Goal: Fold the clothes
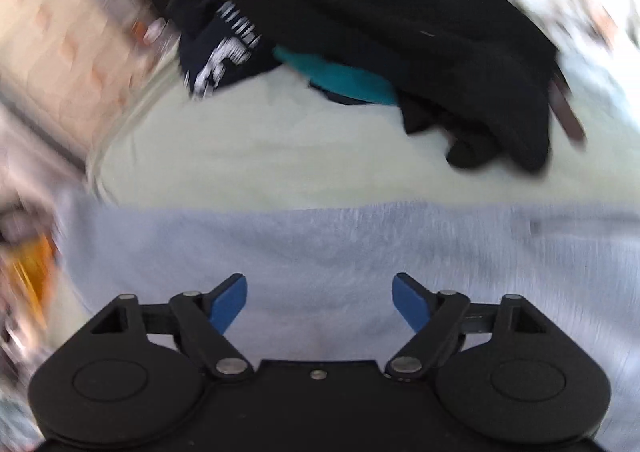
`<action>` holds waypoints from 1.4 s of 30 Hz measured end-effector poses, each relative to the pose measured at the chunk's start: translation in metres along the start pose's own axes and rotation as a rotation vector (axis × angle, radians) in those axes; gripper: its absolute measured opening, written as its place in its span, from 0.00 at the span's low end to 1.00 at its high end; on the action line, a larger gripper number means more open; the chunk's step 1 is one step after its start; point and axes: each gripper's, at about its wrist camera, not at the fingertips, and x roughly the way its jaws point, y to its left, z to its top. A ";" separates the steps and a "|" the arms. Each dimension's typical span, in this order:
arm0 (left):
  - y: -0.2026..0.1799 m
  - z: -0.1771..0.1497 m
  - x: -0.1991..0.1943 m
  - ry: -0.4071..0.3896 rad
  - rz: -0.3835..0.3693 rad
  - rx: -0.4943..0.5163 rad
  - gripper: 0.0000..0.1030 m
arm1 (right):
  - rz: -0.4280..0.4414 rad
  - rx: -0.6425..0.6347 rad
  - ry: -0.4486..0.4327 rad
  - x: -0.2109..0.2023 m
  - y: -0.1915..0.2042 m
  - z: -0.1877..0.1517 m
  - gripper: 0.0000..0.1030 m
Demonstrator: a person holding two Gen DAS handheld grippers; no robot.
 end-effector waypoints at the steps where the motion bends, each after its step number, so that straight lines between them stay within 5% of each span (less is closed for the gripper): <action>1: -0.001 -0.002 0.003 0.000 -0.008 0.019 0.81 | 0.000 0.063 -0.005 -0.006 -0.006 -0.005 0.83; 4: -0.009 -0.013 0.016 0.028 -0.123 0.103 0.81 | 0.014 0.236 0.005 -0.016 -0.027 -0.026 0.84; 9: -0.017 -0.021 0.030 0.072 -0.131 0.200 0.80 | 0.067 0.539 0.002 -0.015 -0.065 -0.072 0.84; 11: -0.015 -0.018 0.033 0.086 -0.137 0.199 0.70 | 0.099 0.600 -0.023 -0.009 -0.070 -0.080 0.84; 15: -0.017 -0.012 0.034 0.103 -0.129 0.249 0.13 | 0.153 0.674 -0.073 0.008 -0.072 -0.085 0.67; 18: -0.027 -0.006 0.029 0.097 -0.086 0.309 0.05 | 0.126 0.685 -0.066 0.025 -0.069 -0.073 0.31; 25: -0.012 0.009 -0.017 0.010 -0.047 0.294 0.05 | 0.107 0.691 -0.035 0.024 -0.065 -0.064 0.15; 27: -0.005 0.001 -0.016 0.008 0.034 0.312 0.00 | 0.104 0.694 -0.015 0.025 -0.067 -0.068 0.13; 32: 0.047 -0.016 0.002 0.092 0.140 0.153 0.00 | 0.086 0.702 0.036 0.041 -0.076 -0.075 0.17; 34: 0.052 -0.020 -0.001 0.092 0.142 0.138 0.01 | 0.093 0.645 0.066 0.041 -0.072 -0.068 0.24; 36: 0.046 -0.019 -0.006 0.082 0.105 0.130 0.04 | 0.080 0.514 0.088 0.026 -0.061 -0.054 0.44; 38: 0.033 -0.015 -0.009 0.067 0.078 0.143 0.11 | 0.068 0.393 0.090 0.008 -0.054 -0.042 0.50; 42: 0.004 0.000 -0.006 0.044 -0.018 0.155 0.63 | -0.079 0.086 0.050 -0.037 -0.061 -0.004 0.73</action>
